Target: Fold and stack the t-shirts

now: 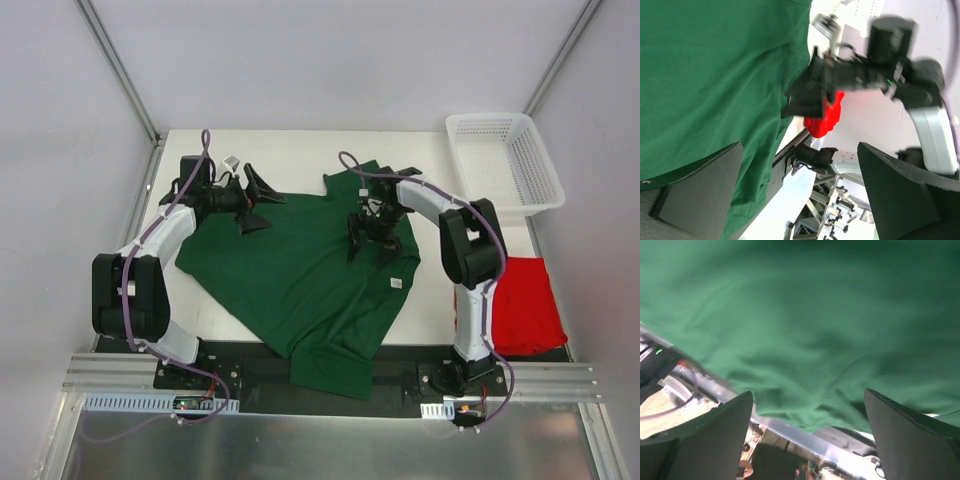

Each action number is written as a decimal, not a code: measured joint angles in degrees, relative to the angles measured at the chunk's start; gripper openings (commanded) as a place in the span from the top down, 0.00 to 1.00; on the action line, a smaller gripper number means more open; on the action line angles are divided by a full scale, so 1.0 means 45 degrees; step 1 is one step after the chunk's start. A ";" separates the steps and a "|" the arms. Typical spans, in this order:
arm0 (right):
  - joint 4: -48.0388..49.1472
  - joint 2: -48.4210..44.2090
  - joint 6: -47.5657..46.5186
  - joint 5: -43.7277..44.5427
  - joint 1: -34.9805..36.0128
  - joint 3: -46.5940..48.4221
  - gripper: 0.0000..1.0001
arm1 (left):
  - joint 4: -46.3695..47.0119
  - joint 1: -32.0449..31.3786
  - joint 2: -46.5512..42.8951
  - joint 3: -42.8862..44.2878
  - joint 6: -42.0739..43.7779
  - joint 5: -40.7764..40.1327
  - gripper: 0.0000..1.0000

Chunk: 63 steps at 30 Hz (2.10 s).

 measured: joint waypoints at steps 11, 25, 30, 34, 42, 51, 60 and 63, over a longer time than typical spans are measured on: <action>-0.3177 0.3939 -0.0267 0.1093 -0.0063 0.4770 0.04 | 0.0189 0.0000 -0.1797 -0.1627 -0.0214 0.0005 0.01; -0.4896 0.6334 -0.0126 0.2511 -0.1467 0.9777 0.04 | 0.0219 0.0000 -0.2448 -0.1894 -0.0447 -0.0005 0.01; -0.4537 0.6499 -0.0189 0.4313 -0.2239 1.0511 0.04 | 0.0214 0.0000 -0.2448 -0.1943 -0.0476 -0.0005 0.01; -0.4090 0.6266 -0.0291 0.6101 -0.2579 1.0258 0.04 | 0.0214 0.0000 -0.2448 -0.1943 -0.0476 -0.0010 0.01; -0.2691 0.2793 -0.0257 0.5085 -0.2463 0.7679 0.04 | 0.0204 -0.0204 -0.1923 -0.1928 -0.0457 -0.0189 0.01; -0.1185 -0.1141 -0.0029 0.0374 0.1146 0.3419 0.04 | -0.4177 -0.0228 0.1078 0.1141 0.1617 -0.3104 0.01; -0.0991 -0.0160 -0.0117 -0.0627 0.2705 0.2589 0.04 | -0.7601 -0.0223 -0.0039 0.0058 0.2987 -0.6033 0.00; -0.0957 0.0267 -0.0170 -0.0622 0.3007 0.2905 0.04 | -0.7684 -0.0223 -0.1001 -0.1836 0.2987 -0.6096 0.00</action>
